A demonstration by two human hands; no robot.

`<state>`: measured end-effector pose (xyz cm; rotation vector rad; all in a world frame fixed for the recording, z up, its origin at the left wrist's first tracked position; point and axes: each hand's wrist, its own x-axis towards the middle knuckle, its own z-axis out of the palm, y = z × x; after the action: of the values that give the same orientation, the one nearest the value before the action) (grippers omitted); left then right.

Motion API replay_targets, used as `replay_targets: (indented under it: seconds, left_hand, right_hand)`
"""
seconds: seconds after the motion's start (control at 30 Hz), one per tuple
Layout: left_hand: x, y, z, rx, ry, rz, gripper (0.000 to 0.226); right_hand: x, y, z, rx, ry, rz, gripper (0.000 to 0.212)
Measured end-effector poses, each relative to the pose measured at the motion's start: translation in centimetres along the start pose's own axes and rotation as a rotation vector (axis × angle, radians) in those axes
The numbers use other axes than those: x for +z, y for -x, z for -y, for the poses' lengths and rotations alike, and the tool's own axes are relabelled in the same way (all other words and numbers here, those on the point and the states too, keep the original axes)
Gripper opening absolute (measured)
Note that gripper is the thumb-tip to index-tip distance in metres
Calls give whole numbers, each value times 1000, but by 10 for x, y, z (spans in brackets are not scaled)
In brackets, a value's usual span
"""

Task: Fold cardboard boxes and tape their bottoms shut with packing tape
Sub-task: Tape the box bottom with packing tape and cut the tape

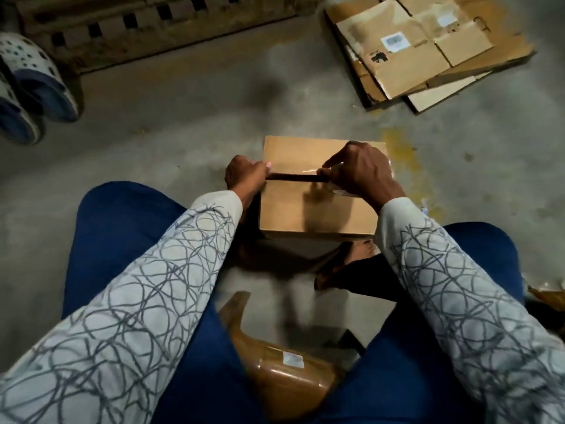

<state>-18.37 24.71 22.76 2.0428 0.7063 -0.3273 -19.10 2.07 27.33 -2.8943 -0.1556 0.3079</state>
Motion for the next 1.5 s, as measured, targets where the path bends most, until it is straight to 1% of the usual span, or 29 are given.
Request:
replay_targets:
  seconds: [0.1,0.2,0.27,0.33,0.37,0.47,0.57,0.6,0.67,0.7,0.73,0.77,0.8,0.87,0.9,0.93,0.97,1.03,1.07,1.13,1.17,1.2,1.23,1.3,1.33,1.4,1.47,1.5]
  left_hand:
    - [8,-12,8,-59,32,-29,31]
    - [15,-18,23,-144,123,-56,20]
    - [19,-21,30,-167,219,-84,25]
    - [21,-26,34,-162,274,-113,31]
    - [21,-27,35,-171,289,-121,30]
    - [23,-32,42,-257,365,-104,17]
    - [32,-37,55,-294,364,-106,19]
    - [35,-38,57,-309,359,-105,16]
    - [39,-38,61,-337,324,-72,4]
    - [40,-37,63,-350,282,-58,9]
    - [40,-36,65,-339,215,-58,19]
    - [40,-34,67,-296,134,-92,28]
    - [39,-31,68,-215,59,-156,32]
    - [41,-21,60,-15,-18,-294,30]
    - [43,-13,51,52,-31,-307,29]
    - [49,-6,41,81,-36,-262,31]
    - [56,1,33,77,-47,-165,36]
    - [70,12,24,29,-73,22,59]
    - [76,16,24,14,-84,57,70]
    - [83,15,31,46,-131,44,82]
    - [85,14,35,65,-170,22,84]
    - [86,12,37,73,-198,-2,84]
    - [87,10,37,67,-208,-16,84]
    - [89,8,34,45,-206,-26,85]
    - [91,7,33,43,-210,-27,85]
    - [91,7,31,42,-224,-29,86]
    - [93,6,34,51,-247,-44,87]
    - [93,6,34,56,-255,-50,88]
  right_hand:
    - [15,-21,2,26,9,75,33]
    - [32,-36,10,11,61,153,37]
    - [43,-44,17,2,93,187,37]
    - [49,-52,23,4,119,195,36]
    - [51,-55,25,10,130,197,35]
    - [57,-60,29,35,167,194,33]
    - [61,-59,34,41,192,166,30]
    - [62,-58,35,38,195,159,30]
    - [62,-56,35,29,210,140,31]
    - [64,-55,35,27,219,122,32]
    - [65,-54,35,26,228,107,33]
    - [67,-54,36,23,232,98,32]
    - [68,-53,36,20,230,93,31]
    - [67,-53,35,18,215,74,30]
    - [67,-53,35,18,205,65,31]
    - [65,-53,34,15,186,54,32]
    - [64,-51,34,16,153,38,33]
    - [65,-48,34,32,80,-42,34]
    - [66,-45,34,53,44,-128,34]
    - [65,-38,29,104,-63,-363,34]
    - [65,-33,24,125,-134,-448,34]
    - [66,-29,19,142,-219,-496,35]
    - [67,-26,12,157,-331,-496,36]
    - [69,-17,1,174,-552,-437,37]
    - [70,-13,-2,169,-624,-425,36]
    - [73,-5,-6,112,-701,-412,36]
    - [75,1,-11,-6,-710,-385,48]
    - [75,3,-13,-76,-669,-358,54]
